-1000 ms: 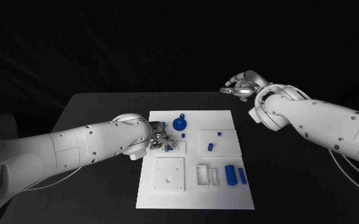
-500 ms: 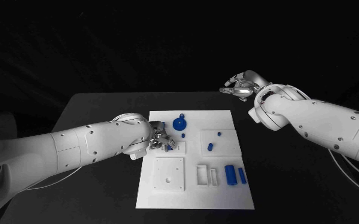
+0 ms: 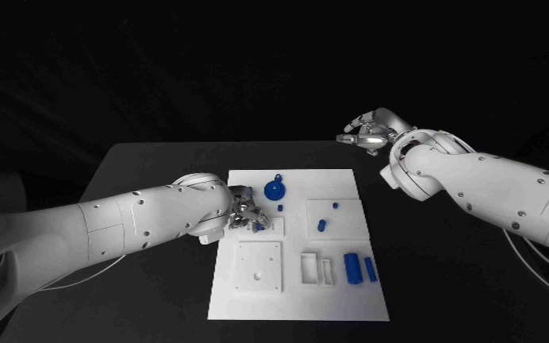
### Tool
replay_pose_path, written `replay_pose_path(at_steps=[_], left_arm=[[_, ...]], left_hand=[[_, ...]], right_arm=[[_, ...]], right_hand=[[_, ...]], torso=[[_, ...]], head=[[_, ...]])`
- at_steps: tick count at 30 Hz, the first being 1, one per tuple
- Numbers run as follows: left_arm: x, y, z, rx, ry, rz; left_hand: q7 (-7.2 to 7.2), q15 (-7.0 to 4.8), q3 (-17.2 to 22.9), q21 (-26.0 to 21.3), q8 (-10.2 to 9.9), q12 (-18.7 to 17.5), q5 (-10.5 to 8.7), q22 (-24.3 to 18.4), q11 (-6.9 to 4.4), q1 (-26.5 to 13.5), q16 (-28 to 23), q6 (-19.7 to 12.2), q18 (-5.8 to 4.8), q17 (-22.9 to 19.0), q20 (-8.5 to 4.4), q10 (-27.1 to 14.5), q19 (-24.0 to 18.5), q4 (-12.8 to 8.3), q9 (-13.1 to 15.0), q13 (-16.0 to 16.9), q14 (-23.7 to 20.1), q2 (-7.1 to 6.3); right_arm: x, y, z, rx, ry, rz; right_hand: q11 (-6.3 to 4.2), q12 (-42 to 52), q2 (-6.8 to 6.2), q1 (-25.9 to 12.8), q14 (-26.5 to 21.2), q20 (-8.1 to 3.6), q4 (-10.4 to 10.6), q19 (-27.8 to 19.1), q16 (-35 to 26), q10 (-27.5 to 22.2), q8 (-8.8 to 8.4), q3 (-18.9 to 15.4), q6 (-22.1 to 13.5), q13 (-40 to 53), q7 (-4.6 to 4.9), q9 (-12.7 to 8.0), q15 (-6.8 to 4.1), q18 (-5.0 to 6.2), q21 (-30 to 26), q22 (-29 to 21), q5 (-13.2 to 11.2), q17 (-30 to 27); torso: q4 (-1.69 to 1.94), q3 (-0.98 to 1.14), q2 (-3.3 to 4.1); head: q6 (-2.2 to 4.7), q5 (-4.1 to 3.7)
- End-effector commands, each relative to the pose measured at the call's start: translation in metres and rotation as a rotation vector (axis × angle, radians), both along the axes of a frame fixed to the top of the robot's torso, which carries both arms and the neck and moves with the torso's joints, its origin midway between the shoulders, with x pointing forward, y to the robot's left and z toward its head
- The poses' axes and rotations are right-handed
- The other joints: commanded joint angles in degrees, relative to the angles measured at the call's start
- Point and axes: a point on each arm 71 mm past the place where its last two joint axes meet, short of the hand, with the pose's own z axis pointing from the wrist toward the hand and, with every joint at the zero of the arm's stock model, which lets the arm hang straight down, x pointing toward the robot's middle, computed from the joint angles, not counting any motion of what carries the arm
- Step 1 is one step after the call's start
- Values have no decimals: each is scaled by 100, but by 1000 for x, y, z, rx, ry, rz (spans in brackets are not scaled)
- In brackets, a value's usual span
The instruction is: Assemble the parts on the task board
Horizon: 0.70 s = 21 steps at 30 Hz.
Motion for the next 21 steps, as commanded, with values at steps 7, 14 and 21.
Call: replay_pose_path(at_steps=[7,14,21], left_arm=[[0,-1,-1,0,6,1],[2,2,-1,1,1,10],[2,3,0,0,-2,15]], left_hand=[[-11,-122,239,11,-43,37,-344,91,-45,37,39,30,-42,-13,-797,-15,46,-82,22,-2,47,17],[-14,-133,241,7,-63,41,-674,92,-47,13,41,34,-32,-17,-801,-19,44,41,46,-8,44,-64],[-18,-140,237,3,-78,51,-1022,92,-50,5,49,42,-25,-18,-802,-19,44,141,69,-9,44,-145]], right_arm=[[-1,1,0,-4,1,15],[-1,0,0,-4,0,13],[-1,0,0,-4,0,13]], right_hand=[[7,29,-1,-56,-38,-6,2,14,1,-38,31,-35,-18,-10,58,1,3,577,-20,92,20,-9],[7,30,-3,-59,-38,-6,4,13,1,-39,31,-38,-18,-12,58,1,3,577,-20,92,19,-10],[7,31,-4,-63,-38,-6,8,13,1,-39,31,-42,-18,-14,59,1,3,577,-20,92,17,-10]], torso=[[3,-3,2],[4,-4,1],[2,-4,2]], head=[[8,-17],[7,-21],[8,-21]])
